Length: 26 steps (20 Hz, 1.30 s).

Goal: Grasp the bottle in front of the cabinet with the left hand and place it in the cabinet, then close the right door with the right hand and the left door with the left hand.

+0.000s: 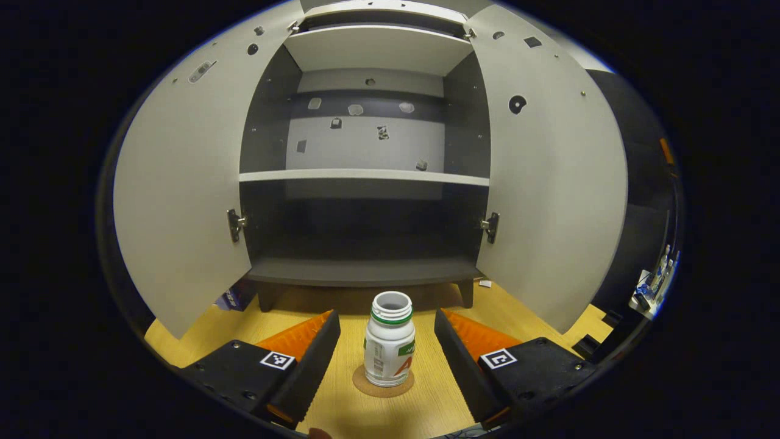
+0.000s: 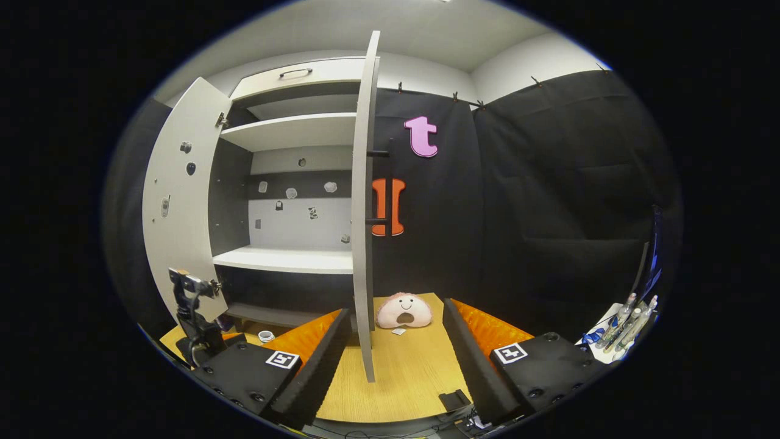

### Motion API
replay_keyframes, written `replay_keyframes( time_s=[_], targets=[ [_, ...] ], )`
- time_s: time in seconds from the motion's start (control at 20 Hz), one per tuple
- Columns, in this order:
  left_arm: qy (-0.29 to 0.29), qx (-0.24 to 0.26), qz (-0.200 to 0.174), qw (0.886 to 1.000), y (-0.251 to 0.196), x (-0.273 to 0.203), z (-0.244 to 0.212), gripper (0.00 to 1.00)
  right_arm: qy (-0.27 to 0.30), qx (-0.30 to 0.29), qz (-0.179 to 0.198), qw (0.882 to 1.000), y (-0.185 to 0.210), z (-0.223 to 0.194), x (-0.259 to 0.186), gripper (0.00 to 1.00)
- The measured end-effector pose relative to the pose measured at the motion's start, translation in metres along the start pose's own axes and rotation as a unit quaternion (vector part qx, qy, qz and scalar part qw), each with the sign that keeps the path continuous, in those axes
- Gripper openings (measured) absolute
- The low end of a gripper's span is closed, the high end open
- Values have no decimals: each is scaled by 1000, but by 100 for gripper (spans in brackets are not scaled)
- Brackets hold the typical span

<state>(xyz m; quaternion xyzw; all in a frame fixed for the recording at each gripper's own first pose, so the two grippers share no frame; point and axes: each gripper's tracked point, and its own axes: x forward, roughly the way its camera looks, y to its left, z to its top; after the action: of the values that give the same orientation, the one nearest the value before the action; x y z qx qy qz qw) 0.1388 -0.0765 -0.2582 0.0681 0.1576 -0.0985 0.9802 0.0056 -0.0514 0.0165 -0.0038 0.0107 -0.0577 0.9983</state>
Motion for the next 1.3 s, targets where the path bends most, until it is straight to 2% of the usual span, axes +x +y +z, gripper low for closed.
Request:
replay_keyframes(
  time_s=[0.25,0.45,0.5,0.55,0.65,1.0,1.3],
  targets=[
    [48,-7,0,999,1,30,-47,96,11,-10,-21,1000,-16,-4,5,99],
    [69,-14,-6,998,-3,39,-59,95,20,-15,-30,999,-23,-9,13,99],
    [66,-12,-5,998,-3,39,-53,90,22,-14,-30,999,-24,-11,16,100],
    [68,-13,-8,998,-3,39,-50,73,24,-12,-28,999,-24,-13,18,100],
    [75,-16,-12,997,-3,35,-36,72,28,-7,-22,999,-24,-16,25,100],
    [62,-10,-24,998,5,14,80,71,40,1,-2,999,-26,-31,48,100],
    [5,-9,-52,999,-1,23,200,71,34,-3,11,999,-30,-29,63,100]
  ],
)
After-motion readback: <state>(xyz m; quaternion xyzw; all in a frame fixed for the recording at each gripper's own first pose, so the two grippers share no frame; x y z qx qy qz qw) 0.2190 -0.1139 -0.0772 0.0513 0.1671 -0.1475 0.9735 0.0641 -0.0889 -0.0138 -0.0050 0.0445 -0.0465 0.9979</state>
